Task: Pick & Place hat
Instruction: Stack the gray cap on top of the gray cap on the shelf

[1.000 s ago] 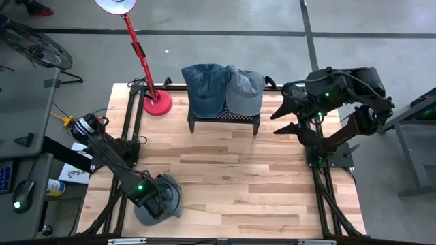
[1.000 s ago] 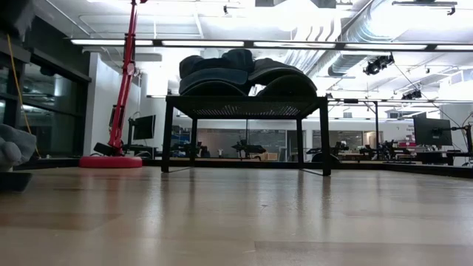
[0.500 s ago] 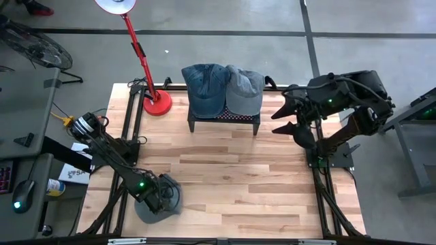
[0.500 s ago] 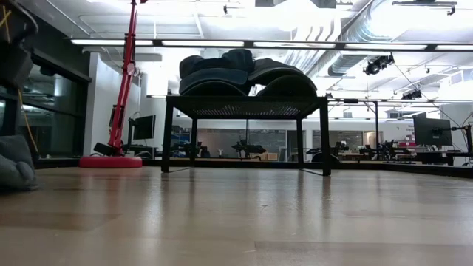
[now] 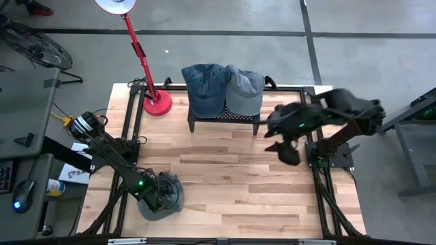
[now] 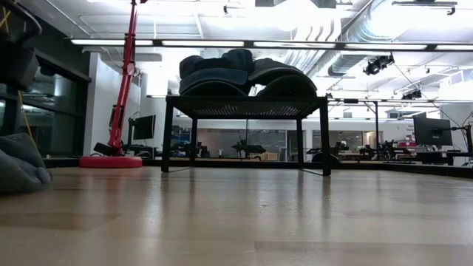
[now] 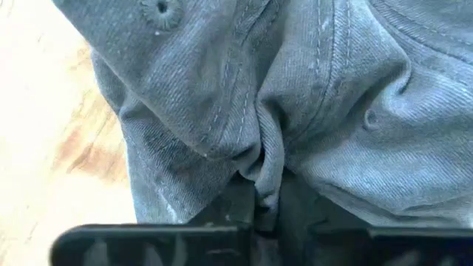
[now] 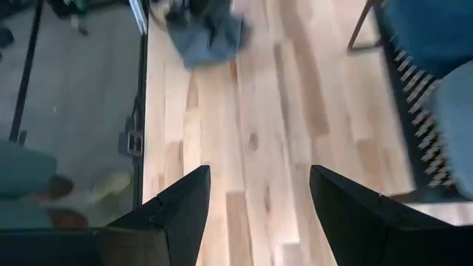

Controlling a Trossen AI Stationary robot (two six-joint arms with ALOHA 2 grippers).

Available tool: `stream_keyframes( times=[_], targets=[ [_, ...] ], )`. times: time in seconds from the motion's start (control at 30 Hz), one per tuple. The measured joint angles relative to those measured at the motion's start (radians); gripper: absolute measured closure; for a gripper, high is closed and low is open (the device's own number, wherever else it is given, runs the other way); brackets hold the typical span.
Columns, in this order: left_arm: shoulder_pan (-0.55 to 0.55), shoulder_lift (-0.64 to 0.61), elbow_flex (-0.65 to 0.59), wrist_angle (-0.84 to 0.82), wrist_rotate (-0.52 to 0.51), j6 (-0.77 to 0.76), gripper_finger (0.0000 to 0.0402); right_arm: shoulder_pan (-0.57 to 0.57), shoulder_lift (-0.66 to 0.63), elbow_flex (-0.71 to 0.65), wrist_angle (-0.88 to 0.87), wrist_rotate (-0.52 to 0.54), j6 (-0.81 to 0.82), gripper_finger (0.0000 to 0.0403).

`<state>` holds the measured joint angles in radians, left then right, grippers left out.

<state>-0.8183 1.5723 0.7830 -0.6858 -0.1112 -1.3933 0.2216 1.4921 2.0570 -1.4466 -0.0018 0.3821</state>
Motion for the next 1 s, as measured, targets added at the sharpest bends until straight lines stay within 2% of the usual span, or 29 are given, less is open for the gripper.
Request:
stream_keyframes(
  times=[0.27, 0.47, 0.7, 0.83, 1.0],
  targets=[
    [0.000, -0.004, 0.047, -0.030, -0.004, 0.008, 0.0382, 0.006, 0.000, -0.294, 0.200, -0.106, 0.072, 0.0178],
    [0.000, -0.020, 0.198, -0.159, -0.124, 0.031, 0.0382, 0.033, 0.000, -0.495, 0.489, -0.166, 0.124, 0.0178],
    [0.000, -0.023, 0.423, -0.316, -0.392, 0.040, 0.0382, 0.059, 0.000, -0.630, 0.796, -0.158, 0.269, 0.0178],
    [0.000, -0.023, 0.539, -0.358, -0.602, 0.088, 0.0382, 0.074, 0.001, -0.650, 0.922, -0.102, 0.339, 0.0178],
    [0.015, -0.023, 0.641, -0.370, -0.848, 0.154, 0.0383, 0.087, 0.000, -0.649, 1.097, 0.016, 0.374, 0.0178]
  ],
)
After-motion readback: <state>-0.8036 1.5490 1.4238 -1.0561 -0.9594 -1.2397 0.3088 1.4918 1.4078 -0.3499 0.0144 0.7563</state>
